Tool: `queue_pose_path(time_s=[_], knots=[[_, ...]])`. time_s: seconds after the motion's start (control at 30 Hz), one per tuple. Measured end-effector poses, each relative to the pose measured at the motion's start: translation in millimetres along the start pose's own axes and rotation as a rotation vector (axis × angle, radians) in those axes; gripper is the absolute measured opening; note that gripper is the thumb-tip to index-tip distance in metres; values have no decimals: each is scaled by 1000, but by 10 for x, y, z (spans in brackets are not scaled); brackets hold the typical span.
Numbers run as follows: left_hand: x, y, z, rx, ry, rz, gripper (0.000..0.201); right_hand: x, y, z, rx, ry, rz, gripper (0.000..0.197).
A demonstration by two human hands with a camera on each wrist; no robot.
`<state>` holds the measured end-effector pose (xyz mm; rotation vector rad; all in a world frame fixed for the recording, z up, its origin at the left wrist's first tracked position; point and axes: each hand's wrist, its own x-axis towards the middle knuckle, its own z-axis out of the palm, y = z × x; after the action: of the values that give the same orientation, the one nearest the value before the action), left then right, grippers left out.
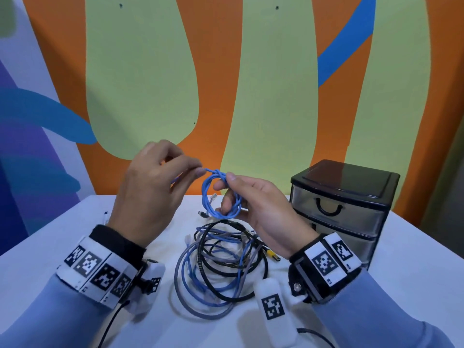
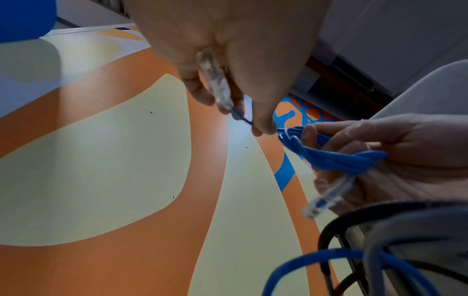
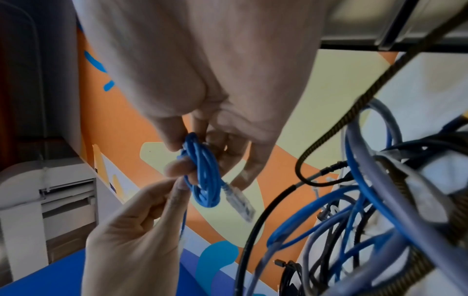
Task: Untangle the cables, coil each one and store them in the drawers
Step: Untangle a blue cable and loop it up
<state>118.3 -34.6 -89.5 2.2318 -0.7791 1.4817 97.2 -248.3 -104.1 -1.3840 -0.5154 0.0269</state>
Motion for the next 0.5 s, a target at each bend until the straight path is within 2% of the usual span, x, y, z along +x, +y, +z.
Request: queue_pose_path(time_s=[0.1, 0.17, 0.3, 0.4, 0.5], knots=[[-16, 51, 16, 15, -36, -41, 15, 3, 14, 14, 35, -3, -29, 33], [-37, 96, 36, -148, -80, -131, 11, 1, 15, 25, 48, 0, -31, 33], [-10, 228, 44, -592, -237, -497, 26, 1, 3, 32, 63, 48, -41, 34], [40, 319, 14, -912, -271, -721, 37, 8, 4, 14, 44, 78, -51, 34], [33, 346, 13, -917, -353, -708, 14, 15, 25, 1, 25, 91, -51, 34]])
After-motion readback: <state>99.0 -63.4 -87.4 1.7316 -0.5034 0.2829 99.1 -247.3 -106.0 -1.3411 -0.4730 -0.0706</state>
